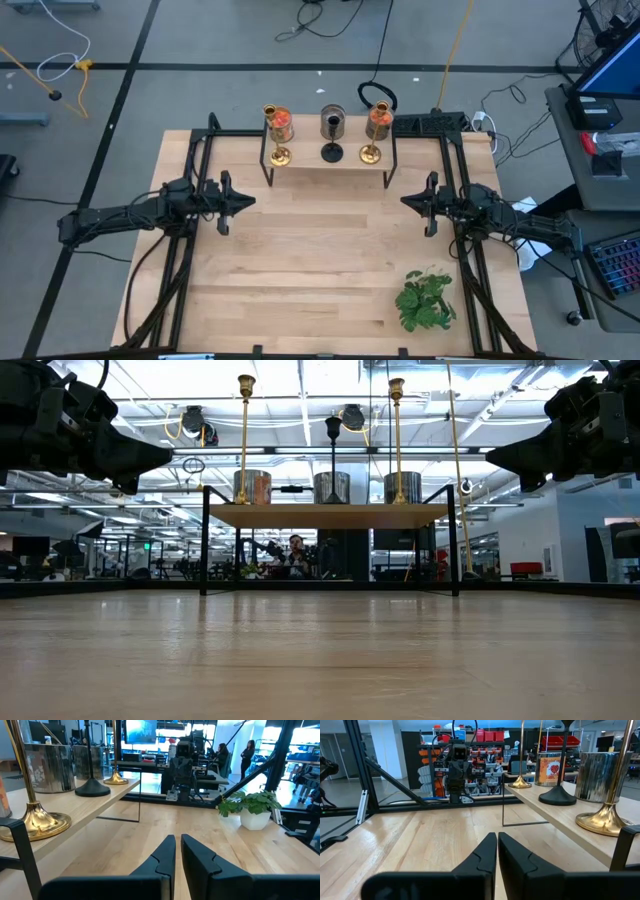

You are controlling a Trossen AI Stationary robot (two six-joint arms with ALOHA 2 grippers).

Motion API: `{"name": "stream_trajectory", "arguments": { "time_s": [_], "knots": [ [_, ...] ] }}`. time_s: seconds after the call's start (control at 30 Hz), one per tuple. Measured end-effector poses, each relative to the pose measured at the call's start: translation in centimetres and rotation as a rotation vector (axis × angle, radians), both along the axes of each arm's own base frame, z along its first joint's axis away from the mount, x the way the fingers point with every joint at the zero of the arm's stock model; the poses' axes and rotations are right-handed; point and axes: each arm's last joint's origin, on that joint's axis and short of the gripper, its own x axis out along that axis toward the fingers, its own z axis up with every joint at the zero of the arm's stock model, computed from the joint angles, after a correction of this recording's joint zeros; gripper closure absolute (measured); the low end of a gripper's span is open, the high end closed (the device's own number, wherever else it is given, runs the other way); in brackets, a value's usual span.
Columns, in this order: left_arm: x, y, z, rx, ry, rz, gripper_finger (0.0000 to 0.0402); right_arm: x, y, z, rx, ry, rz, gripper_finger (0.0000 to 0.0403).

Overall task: Pick & Place candle stick holders
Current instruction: Return to Home Position

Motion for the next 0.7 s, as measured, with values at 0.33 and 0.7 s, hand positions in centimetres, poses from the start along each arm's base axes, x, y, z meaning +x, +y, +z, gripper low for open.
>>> {"name": "stream_trajectory", "arguments": {
  "time_s": [0.33, 0.7],
  "knots": [
    [0.0, 0.0, 0.0, 0.0, 0.0, 0.0, 0.0371, 0.0, 0.0, 0.01, -0.001, -0.001, 0.0, 0.0391],
    [0.0, 0.0, 0.0, 0.0, 0.0, 0.0, 0.0371, 0.0, 0.0, 0.01, 0.0, -0.001, 0.0, 0.0387]
  ]
}}
